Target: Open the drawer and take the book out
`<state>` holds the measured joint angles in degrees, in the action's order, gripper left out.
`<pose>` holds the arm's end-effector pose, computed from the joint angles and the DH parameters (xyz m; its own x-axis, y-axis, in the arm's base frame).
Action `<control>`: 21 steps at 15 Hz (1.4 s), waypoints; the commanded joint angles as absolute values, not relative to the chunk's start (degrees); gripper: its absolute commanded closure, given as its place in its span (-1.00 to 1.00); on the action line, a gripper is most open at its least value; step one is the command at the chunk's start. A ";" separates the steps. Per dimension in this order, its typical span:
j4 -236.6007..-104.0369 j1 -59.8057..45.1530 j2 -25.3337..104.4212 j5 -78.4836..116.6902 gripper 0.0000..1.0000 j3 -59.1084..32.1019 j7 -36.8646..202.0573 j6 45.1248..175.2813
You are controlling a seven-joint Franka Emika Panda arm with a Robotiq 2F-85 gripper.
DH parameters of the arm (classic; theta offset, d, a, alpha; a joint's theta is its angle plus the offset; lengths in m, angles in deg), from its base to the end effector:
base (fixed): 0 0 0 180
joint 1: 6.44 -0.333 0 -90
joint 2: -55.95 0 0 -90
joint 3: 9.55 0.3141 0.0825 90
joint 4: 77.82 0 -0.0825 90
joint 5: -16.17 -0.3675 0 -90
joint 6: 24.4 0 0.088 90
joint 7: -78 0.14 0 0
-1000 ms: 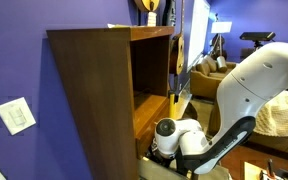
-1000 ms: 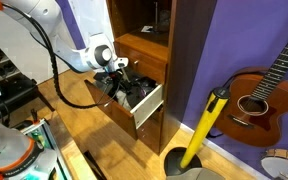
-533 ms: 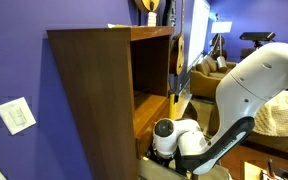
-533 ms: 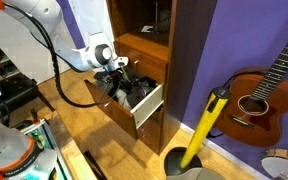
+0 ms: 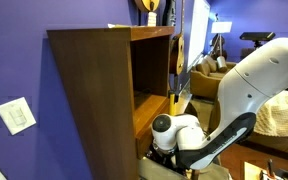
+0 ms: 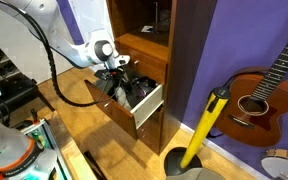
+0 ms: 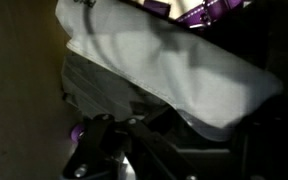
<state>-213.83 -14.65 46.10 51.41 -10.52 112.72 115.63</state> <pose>0.4841 0.0482 0.2246 0.9990 0.0247 0.0365 0.0094 -0.9284 0.3716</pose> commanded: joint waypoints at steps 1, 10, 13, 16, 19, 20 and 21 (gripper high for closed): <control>-215.39 -13.26 49.60 49.42 0.93 -11.04 111.93 111.66; -215.23 -9.35 58.25 41.93 1.00 -10.21 113.83 102.73; -214.93 -8.56 59.82 38.81 1.00 -9.82 115.46 100.82; -215.05 -8.15 61.72 36.65 1.00 -9.50 118.06 100.49; -215.04 -7.63 63.93 35.72 1.00 -9.04 121.76 98.84; -215.02 -7.46 64.57 35.29 1.00 -8.90 122.72 98.25; -215.01 -7.32 65.54 34.77 1.00 -8.74 123.87 97.51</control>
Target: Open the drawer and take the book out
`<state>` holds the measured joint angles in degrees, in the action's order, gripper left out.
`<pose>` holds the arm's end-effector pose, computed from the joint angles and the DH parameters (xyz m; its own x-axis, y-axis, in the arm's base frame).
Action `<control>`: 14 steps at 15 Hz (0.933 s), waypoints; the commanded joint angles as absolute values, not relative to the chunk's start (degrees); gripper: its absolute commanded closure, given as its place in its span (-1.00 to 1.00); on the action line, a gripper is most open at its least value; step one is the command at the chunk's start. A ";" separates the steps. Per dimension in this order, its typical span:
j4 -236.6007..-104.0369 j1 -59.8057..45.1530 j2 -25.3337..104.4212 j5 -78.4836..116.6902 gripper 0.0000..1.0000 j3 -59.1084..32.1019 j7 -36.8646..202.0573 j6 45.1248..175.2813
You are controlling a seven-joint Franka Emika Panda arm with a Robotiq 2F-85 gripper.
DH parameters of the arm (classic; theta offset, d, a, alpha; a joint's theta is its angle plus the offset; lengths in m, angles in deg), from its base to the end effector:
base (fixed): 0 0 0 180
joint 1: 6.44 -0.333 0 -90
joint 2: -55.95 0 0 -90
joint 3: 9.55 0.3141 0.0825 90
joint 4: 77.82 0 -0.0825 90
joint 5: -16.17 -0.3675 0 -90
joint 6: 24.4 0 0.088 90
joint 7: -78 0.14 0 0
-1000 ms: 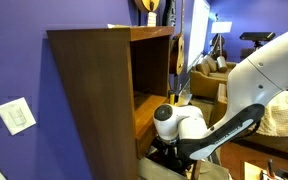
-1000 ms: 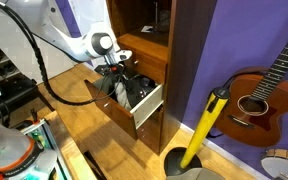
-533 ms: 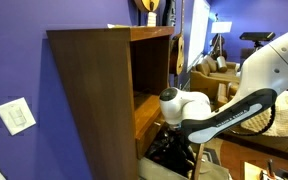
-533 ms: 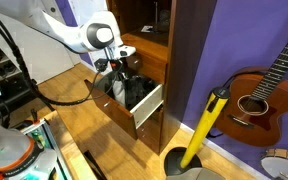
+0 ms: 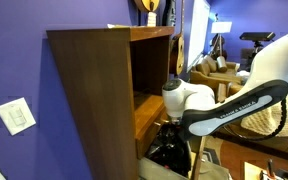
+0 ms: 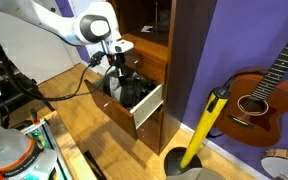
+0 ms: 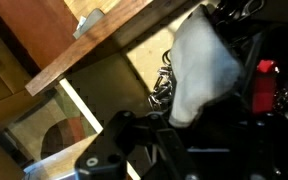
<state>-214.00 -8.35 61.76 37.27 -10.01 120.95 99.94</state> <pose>0.4598 -0.0121 0.3335 0.8809 -0.4649 0.0885 -0.4692 -0.8336 0.2913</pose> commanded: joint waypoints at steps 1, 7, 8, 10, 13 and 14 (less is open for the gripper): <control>-214.96 -7.15 66.22 34.35 1.00 -8.56 124.80 96.97; -214.67 -6.64 70.52 27.53 1.00 -8.31 125.75 94.38; -214.76 -6.46 71.19 26.08 1.00 -8.44 125.59 94.34; -215.21 -5.83 72.56 22.99 1.00 -9.01 124.80 94.73; -217.03 -4.71 74.31 15.82 1.00 -11.36 120.00 97.44; -217.77 -4.41 75.03 12.83 1.00 -12.19 117.99 98.29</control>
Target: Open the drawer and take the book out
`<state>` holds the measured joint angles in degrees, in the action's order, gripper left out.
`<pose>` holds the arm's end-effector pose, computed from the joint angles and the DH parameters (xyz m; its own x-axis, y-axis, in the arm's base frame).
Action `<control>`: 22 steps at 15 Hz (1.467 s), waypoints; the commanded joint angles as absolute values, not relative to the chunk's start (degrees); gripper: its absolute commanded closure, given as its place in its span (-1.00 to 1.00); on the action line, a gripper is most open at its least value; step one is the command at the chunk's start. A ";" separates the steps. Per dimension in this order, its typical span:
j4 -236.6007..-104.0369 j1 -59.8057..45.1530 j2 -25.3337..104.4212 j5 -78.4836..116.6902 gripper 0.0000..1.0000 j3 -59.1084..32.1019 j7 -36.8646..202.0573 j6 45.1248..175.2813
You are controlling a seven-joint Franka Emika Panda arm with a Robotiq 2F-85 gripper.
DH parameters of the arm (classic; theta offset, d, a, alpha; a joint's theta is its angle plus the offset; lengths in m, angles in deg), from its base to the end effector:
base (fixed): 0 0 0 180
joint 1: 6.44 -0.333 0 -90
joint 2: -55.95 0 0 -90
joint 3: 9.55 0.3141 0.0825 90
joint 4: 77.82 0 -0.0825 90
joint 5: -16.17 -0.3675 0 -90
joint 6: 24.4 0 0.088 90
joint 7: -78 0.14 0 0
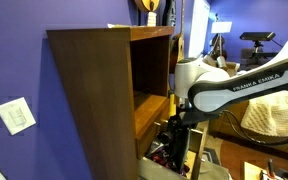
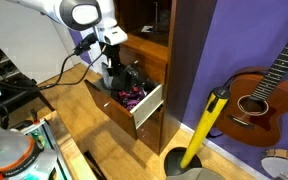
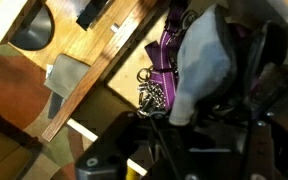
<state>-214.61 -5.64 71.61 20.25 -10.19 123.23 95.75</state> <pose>0.4373 -0.0165 0.3970 0.7127 -0.7009 0.0284 -0.7012 -0.7109 0.0536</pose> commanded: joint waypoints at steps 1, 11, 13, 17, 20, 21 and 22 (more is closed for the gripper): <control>-218.15 -4.11 75.38 9.49 1.00 -13.17 115.50 98.93; -218.40 0.15 74.97 -6.24 1.00 -16.81 103.91 92.63; -217.69 0.39 74.25 -6.85 1.00 -16.13 104.57 93.80; -217.31 0.55 73.93 -8.78 1.00 -16.88 104.20 92.85; -216.03 1.43 73.44 -13.03 1.00 -18.63 105.42 89.51; -215.34 1.83 73.12 -14.17 1.00 -19.21 105.60 87.54; -214.83 2.29 72.89 -15.01 1.00 -19.66 105.91 85.62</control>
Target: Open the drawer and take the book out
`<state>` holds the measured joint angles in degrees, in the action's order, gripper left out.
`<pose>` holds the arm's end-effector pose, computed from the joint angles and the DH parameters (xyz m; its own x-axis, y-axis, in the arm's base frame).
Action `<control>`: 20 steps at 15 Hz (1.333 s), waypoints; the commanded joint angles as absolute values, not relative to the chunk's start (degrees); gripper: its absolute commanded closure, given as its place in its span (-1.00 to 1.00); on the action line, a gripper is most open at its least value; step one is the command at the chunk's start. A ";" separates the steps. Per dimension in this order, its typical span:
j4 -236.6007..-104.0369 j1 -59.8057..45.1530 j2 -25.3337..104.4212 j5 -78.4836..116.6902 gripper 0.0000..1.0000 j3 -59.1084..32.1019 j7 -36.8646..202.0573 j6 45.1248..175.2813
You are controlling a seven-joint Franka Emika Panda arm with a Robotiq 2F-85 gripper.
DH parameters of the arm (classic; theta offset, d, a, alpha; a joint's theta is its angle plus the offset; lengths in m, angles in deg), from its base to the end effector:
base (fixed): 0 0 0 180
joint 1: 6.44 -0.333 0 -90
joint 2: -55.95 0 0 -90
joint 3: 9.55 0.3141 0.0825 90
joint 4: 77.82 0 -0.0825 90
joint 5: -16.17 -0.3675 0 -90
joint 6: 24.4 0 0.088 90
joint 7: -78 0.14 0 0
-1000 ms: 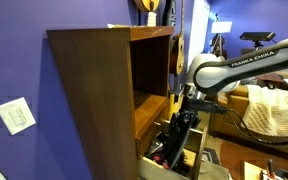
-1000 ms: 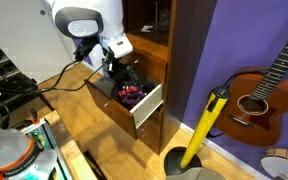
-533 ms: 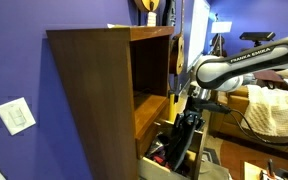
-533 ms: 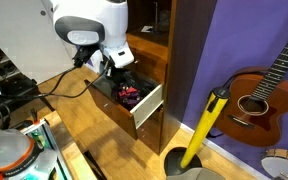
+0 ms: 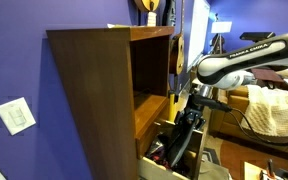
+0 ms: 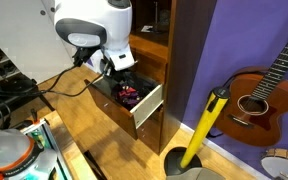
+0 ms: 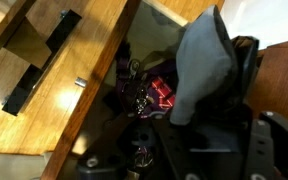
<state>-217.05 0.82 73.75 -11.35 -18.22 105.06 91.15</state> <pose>0.4127 -0.0752 0.3967 0.5736 -0.7467 -0.3366 -0.8159 -0.4847 -0.3153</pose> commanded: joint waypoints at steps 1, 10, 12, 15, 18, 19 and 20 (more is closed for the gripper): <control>-214.32 2.82 72.63 -15.14 1.00 -19.94 106.38 83.64; -212.16 5.70 75.65 -15.71 1.00 -19.62 109.71 79.57; -212.45 5.85 77.62 -15.77 1.00 -19.16 109.90 81.10; -213.14 5.98 80.79 -15.62 1.00 -18.45 110.23 83.52; -214.14 6.38 84.16 -15.34 1.00 -17.53 111.33 87.07; -214.68 6.52 85.45 -15.34 1.00 -17.06 111.93 88.87; -215.04 6.53 86.29 -15.26 1.00 -16.72 112.08 90.56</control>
